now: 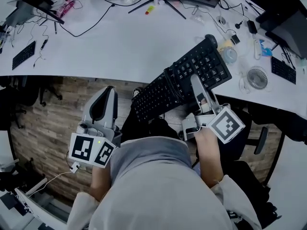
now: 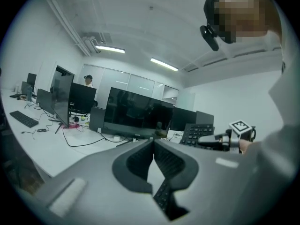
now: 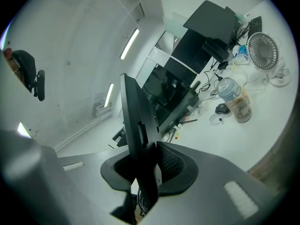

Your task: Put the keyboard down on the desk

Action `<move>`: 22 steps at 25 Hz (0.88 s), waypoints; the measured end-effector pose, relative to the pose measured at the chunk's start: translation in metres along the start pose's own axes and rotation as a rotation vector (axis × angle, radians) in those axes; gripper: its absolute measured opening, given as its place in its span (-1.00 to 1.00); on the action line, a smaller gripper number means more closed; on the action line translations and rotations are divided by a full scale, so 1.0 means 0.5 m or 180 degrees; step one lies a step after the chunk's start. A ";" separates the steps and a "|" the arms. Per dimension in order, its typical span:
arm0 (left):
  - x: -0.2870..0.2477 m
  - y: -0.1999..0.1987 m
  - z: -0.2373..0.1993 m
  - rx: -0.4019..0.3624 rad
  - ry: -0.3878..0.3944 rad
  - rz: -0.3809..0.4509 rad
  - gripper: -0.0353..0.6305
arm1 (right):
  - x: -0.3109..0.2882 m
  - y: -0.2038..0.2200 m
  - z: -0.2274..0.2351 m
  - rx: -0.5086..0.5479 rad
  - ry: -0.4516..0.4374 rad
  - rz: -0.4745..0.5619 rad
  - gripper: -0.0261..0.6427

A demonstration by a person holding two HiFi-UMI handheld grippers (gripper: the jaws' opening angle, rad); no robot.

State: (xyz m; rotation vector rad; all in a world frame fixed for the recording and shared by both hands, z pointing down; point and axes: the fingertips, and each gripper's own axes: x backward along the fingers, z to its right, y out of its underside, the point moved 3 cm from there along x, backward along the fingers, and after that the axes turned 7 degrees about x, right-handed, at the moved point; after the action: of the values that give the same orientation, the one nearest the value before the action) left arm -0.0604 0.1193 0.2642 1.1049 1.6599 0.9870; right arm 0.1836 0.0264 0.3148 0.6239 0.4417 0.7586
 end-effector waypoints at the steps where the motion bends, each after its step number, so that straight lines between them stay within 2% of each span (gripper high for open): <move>1: -0.009 -0.005 -0.010 0.0023 0.0016 0.0004 -0.89 | -0.010 -0.001 -0.002 -0.0017 0.0001 0.0009 -0.69; 12: -0.111 -0.106 -0.113 0.0022 0.0212 0.0068 -0.89 | -0.139 -0.021 -0.029 -0.0112 0.0030 0.0073 -0.69; 22: -0.181 -0.163 -0.204 0.0040 0.0410 0.0056 -0.89 | -0.231 -0.032 -0.060 -0.0188 0.0126 0.0239 -0.69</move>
State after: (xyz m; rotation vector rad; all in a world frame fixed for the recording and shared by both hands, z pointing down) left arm -0.1576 -0.0038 0.2400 1.0854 1.7637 1.0798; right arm 0.0992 -0.0579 0.2989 0.5734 0.4324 0.8537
